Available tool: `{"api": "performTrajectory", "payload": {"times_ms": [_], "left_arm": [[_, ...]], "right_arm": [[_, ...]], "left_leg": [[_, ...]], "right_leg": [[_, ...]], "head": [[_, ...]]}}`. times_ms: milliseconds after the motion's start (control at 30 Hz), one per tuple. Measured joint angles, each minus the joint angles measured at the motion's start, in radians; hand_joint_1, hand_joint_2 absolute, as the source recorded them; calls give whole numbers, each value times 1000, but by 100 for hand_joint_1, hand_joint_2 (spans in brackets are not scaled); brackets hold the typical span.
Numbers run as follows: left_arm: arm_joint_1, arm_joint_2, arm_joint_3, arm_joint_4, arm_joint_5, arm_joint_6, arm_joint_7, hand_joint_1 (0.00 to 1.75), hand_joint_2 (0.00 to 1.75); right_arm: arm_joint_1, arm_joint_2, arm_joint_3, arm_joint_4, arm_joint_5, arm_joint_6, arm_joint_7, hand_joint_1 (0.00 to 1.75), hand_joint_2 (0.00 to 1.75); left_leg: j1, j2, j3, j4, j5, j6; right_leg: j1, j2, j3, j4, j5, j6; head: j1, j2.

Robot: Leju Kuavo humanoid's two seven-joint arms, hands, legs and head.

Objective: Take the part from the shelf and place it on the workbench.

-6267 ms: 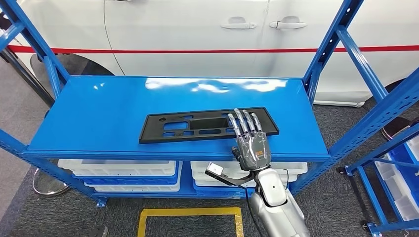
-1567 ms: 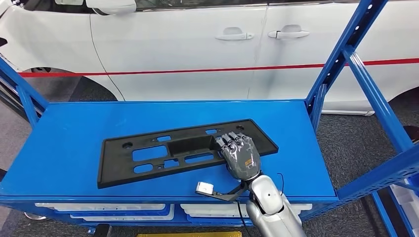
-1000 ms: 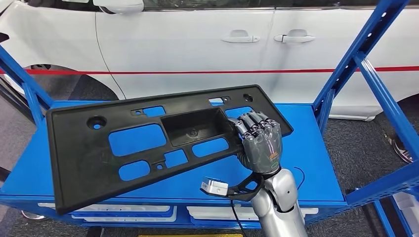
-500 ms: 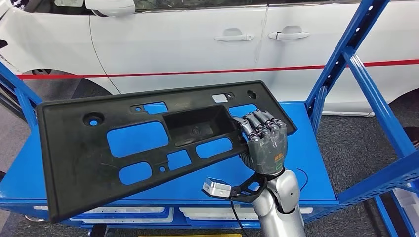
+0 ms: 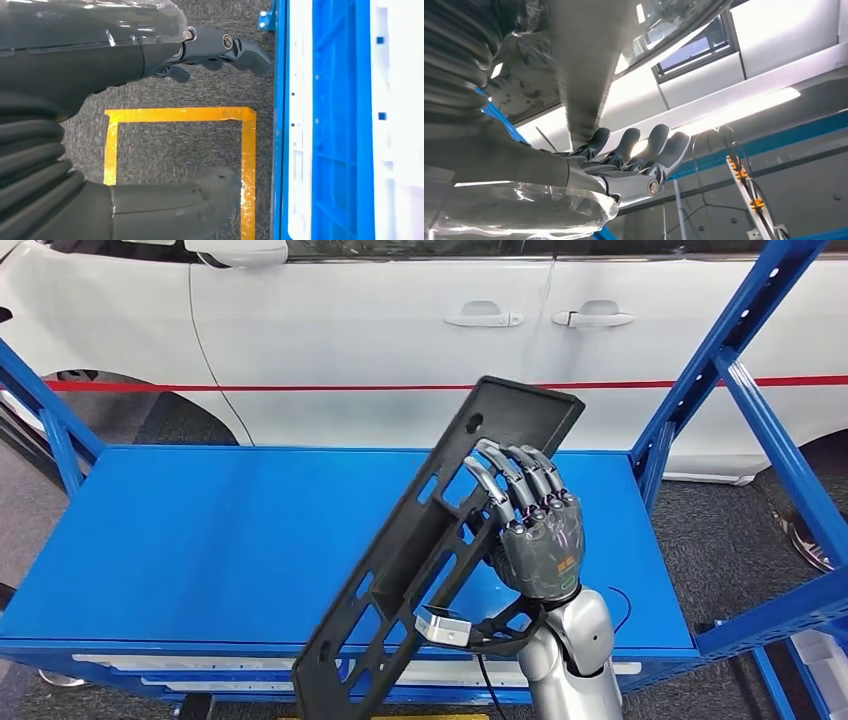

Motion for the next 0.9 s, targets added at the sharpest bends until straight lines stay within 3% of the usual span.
{"api": "performTrajectory", "payload": {"times_ms": [67,133,233,300,400,433,467,500,567,633,733,800,900], "left_arm": [[0,-1,0,0,2,-2,0,0,175],[-1,-2,0,0,2,-2,0,0,175],[-1,-2,0,0,2,-3,1,0,175],[-2,-3,0,0,2,-3,0,0,175],[-1,-3,0,0,2,-5,-2,0,175],[0,-3,1,0,2,-7,-2,0,175],[1,-3,1,0,2,-8,-2,0,175],[2,-3,1,0,2,-10,-2,0,175],[1,-3,1,0,2,-10,-2,0,175],[-1,-3,2,0,2,-9,-3,0,175],[-1,-3,2,0,2,-6,-3,0,175],[-1,-3,2,0,2,-5,-4,0,175],[-2,-3,3,0,3,-5,-6,0,175]], "right_arm": [[0,0,0,-2,1,0,1,70,175],[0,0,0,-4,3,0,2,70,175],[1,1,0,-4,7,0,3,70,175],[1,2,0,-5,7,0,3,70,175],[1,2,0,-6,8,0,3,70,175],[1,2,0,-6,8,0,3,70,175],[1,2,0,-6,9,0,3,70,175],[1,2,0,-6,9,0,3,70,175],[1,2,0,-6,9,0,3,70,175],[1,2,0,-6,10,0,3,70,175],[1,2,0,-5,14,0,4,70,175],[1,2,0,-4,14,0,4,70,175],[1,1,0,-1,14,0,4,70,175]], "left_leg": [[-1,-2,0,8,-7,-7],[-5,-3,-2,16,-13,-18],[-3,-2,-2,15,-17,-35],[0,-2,-13,46,-41,-47],[2,-1,-92,216,-125,-58],[2,-1,-118,267,-141,-60],[2,-1,-130,288,-138,-60],[2,-1,-124,269,-115,-59],[0,-1,-69,142,-43,-50],[-5,-1,-20,35,-7,-38],[-8,-3,-10,9,-3,-23],[-4,-2,-5,-2,4,-10],[-1,0,-3,-7,7,1]], "right_leg": [[0,0,64,-129,61,-5],[3,0,102,-210,83,-13],[6,3,105,-221,82,-30],[3,2,110,-229,85,-41],[2,0,113,-232,85,-49],[3,0,113,-232,85,-50],[4,0,113,-231,84,-51],[5,0,114,-230,83,-51],[6,1,116,-229,81,-49],[10,1,116,-227,80,-43],[11,1,115,-230,82,-27],[10,1,109,-211,66,-16],[6,1,36,-56,-19,-6]], "head": [[0,0],[0,0],[0,0],[0,0],[-1,0],[-1,0],[-1,0],[-1,0],[-1,0],[0,0],[0,0],[0,0],[0,0]]}}
